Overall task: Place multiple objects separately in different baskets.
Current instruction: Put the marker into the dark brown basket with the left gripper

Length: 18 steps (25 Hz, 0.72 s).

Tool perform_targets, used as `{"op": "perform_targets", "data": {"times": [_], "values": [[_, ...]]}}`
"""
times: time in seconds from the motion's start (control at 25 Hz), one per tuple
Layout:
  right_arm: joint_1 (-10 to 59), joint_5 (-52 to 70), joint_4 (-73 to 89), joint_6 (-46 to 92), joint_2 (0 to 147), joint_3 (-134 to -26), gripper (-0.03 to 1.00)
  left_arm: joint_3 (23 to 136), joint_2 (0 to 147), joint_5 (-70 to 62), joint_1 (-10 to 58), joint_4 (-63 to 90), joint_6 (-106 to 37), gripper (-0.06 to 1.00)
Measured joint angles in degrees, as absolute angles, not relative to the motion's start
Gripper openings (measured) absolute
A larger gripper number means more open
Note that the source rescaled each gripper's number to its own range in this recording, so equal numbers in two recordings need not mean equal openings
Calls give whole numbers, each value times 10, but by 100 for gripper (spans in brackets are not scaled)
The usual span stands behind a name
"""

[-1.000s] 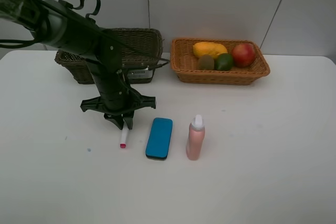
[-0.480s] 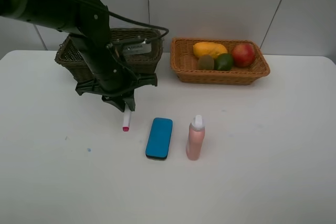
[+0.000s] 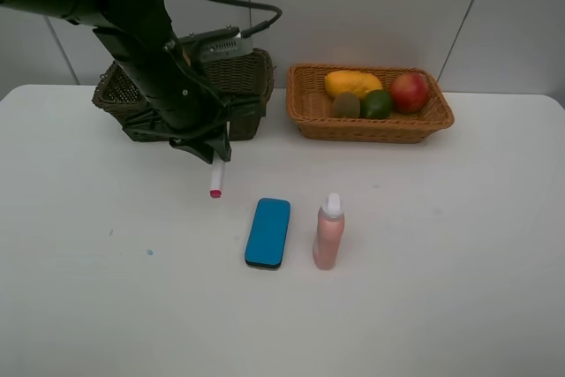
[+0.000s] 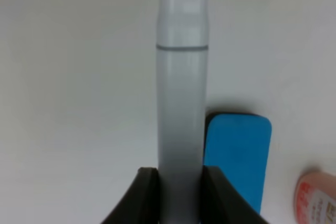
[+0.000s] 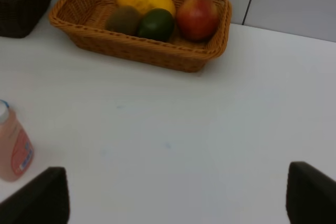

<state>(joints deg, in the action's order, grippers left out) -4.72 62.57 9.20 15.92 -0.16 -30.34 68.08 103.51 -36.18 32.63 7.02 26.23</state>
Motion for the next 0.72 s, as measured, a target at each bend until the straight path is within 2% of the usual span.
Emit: {"op": "perform_targets", "data": {"times": [0.32,0.72], "values": [[-47,626,92,159,-2,-303,100,681,1035,-282,289,51,255,0],[-47,626,92,159,-2,-303,100,681,1035,-163,249,45,164,0]]}}
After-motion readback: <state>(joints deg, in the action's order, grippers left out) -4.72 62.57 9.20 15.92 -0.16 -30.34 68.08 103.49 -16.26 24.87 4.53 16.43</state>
